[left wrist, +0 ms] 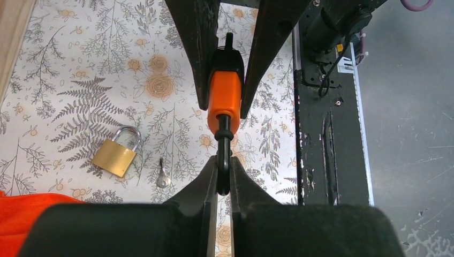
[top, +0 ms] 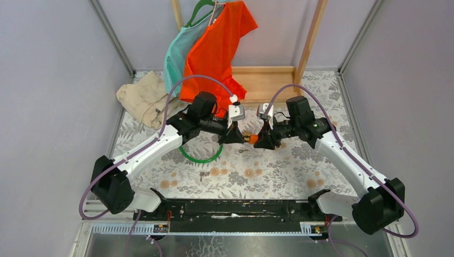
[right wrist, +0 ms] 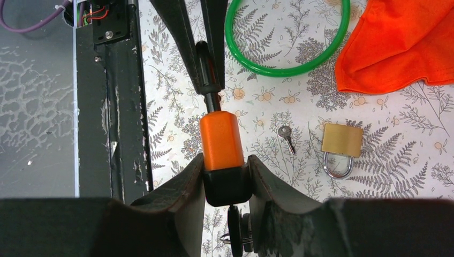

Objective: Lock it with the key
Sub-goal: Lock the lock.

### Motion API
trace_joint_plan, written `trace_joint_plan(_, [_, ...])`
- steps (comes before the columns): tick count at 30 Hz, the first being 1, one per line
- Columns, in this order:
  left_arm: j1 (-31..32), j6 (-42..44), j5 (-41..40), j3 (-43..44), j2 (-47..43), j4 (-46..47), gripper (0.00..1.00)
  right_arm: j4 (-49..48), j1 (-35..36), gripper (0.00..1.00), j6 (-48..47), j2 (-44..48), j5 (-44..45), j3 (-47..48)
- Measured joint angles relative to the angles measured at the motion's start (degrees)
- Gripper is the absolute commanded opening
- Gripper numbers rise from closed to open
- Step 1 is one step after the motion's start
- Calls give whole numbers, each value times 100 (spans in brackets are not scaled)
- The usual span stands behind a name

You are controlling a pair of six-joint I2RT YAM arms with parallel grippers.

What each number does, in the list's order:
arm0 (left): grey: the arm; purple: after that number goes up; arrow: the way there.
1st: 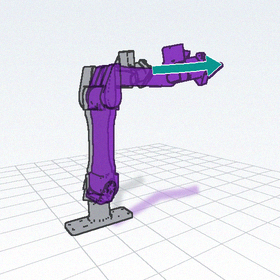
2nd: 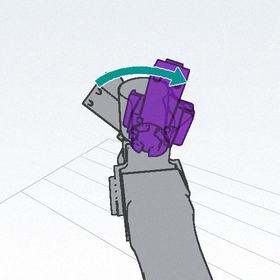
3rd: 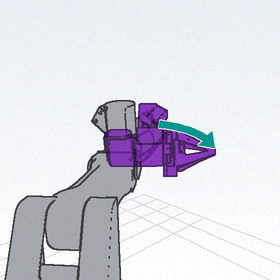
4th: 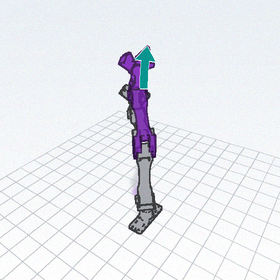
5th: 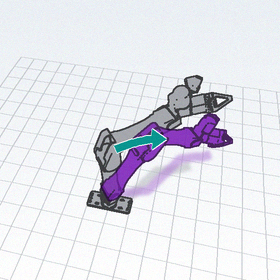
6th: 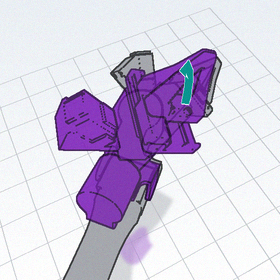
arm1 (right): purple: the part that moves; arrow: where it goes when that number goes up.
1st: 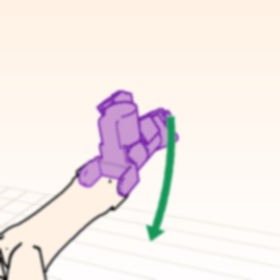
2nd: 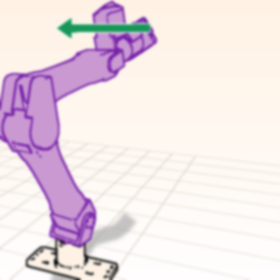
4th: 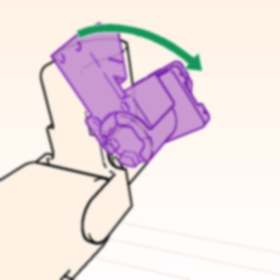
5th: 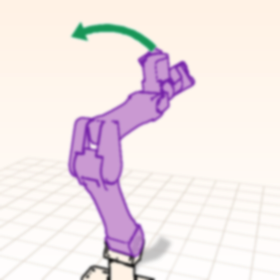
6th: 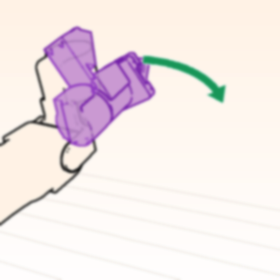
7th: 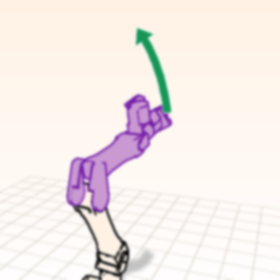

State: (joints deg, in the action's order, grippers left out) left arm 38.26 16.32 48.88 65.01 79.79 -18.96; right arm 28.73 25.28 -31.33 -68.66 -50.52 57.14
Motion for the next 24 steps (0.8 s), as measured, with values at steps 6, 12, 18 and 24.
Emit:
trace_joint_plan(6, [0,-144,20,0,-2,9,0,-203,-68,56,125,26,-9,-2])
trace_joint_plan(12, [-13,-267,136,0,-2,13,0,-251,-140,60,114,140,-20,-4])
trace_joint_plan(18, [-96,-474,293,0,-2,52,0,-205,-146,51,-31,151,-205,-11])
trace_joint_plan(24, [-197,-774,463,0,-2,240,0,-81,-157,43,-157,151,-455,-11])
